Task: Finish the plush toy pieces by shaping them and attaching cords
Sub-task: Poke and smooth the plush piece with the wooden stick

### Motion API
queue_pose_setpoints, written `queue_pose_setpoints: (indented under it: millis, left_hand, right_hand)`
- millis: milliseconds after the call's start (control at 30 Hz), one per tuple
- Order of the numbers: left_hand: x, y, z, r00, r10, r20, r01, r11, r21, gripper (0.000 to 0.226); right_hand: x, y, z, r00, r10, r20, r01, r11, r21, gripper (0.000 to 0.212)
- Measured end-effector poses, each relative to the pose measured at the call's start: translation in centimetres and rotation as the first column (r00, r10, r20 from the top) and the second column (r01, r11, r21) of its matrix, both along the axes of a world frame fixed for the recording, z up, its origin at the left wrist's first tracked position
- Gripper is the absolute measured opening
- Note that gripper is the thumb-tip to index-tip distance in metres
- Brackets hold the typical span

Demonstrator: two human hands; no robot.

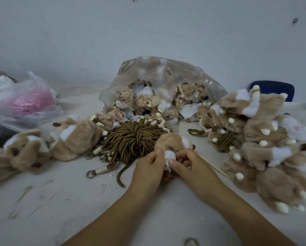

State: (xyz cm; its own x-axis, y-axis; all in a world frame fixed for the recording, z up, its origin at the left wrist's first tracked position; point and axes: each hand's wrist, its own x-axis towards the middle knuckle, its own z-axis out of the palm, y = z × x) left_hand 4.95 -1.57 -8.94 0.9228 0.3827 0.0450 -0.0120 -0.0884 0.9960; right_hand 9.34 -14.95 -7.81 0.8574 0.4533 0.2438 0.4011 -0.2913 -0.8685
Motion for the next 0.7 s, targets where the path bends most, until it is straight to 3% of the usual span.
queue_pose_setpoints:
  millis: [133, 267, 400, 500, 700]
  left_hand:
    - [0.0, -0.2, -0.2, 0.998, -0.056, 0.012, 0.055, 0.995, 0.077, 0.035]
    - [-0.2, -0.6, -0.2, 0.99, -0.14, 0.031, 0.136, 0.983, 0.124, 0.04]
    - [0.1, -0.4, -0.2, 0.996, -0.093, 0.01, 0.091, 0.986, 0.136, 0.029]
    - [0.3, -0.3, -0.2, 0.996, -0.084, 0.008, 0.083, 0.989, 0.122, 0.027]
    - [0.4, -0.1, -1.0, 0.995, -0.096, 0.005, 0.094, 0.981, 0.167, 0.039]
  right_hand:
    - [0.2, -0.2, -0.2, 0.996, -0.018, -0.09, 0.021, 0.999, 0.035, 0.014]
    - [0.4, -0.2, -0.3, 0.996, -0.083, -0.044, 0.083, 0.997, 0.0, 0.018]
    - [0.3, -0.4, -0.6, 0.998, -0.06, 0.018, 0.06, 0.998, -0.026, 0.021]
    - [0.6, -0.7, -0.4, 0.998, -0.07, -0.004, 0.07, 0.996, 0.046, 0.004]
    - [1.5, -1.3, -0.2, 0.964, -0.047, 0.261, 0.076, 0.992, -0.103, 0.021]
